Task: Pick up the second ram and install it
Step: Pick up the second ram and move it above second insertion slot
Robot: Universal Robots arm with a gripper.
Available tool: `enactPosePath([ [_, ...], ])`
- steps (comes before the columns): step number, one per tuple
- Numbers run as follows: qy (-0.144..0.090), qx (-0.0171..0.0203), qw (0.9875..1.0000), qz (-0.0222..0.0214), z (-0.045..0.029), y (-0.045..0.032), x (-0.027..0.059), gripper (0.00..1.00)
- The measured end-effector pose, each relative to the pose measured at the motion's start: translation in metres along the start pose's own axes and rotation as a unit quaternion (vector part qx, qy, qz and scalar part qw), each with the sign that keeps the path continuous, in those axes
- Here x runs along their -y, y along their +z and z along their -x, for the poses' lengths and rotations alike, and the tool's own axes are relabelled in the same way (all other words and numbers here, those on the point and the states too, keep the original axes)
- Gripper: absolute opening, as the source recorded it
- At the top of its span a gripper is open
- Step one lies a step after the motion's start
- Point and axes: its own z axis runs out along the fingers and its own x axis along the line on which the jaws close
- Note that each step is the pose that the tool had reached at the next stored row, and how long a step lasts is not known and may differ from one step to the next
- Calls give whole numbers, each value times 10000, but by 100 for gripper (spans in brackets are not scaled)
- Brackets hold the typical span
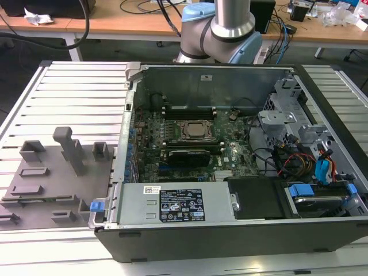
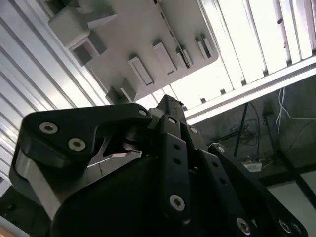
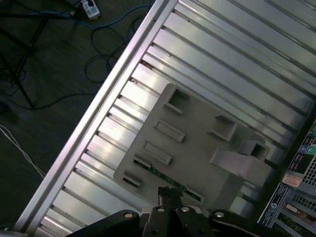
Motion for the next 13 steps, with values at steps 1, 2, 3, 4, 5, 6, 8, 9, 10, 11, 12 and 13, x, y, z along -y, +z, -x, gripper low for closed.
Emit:
enactPosePath([
  [1,-122,-6,9999,3,0,0,0,11],
  [2,-193,-9,9998,5,0,0,0,11],
  [3,-250,-11,9997,6,0,0,0,11],
  [4,-342,-15,9994,8,0,0,0,11],
  [5,-457,-21,9990,11,0,0,0,11],
  [6,-538,-24,9985,13,0,0,0,11],
  [8,-707,-32,9975,17,0,0,0,11],
  [9,-764,-34,9971,18,0,0,0,11],
  [10,-861,-38,9963,20,0,0,0,11],
  [11,-918,-41,9958,22,0,0,0,11],
  [12,-1015,-45,9948,24,0,0,0,11],
  [13,-1113,-50,9938,26,0,0,0,11],
])
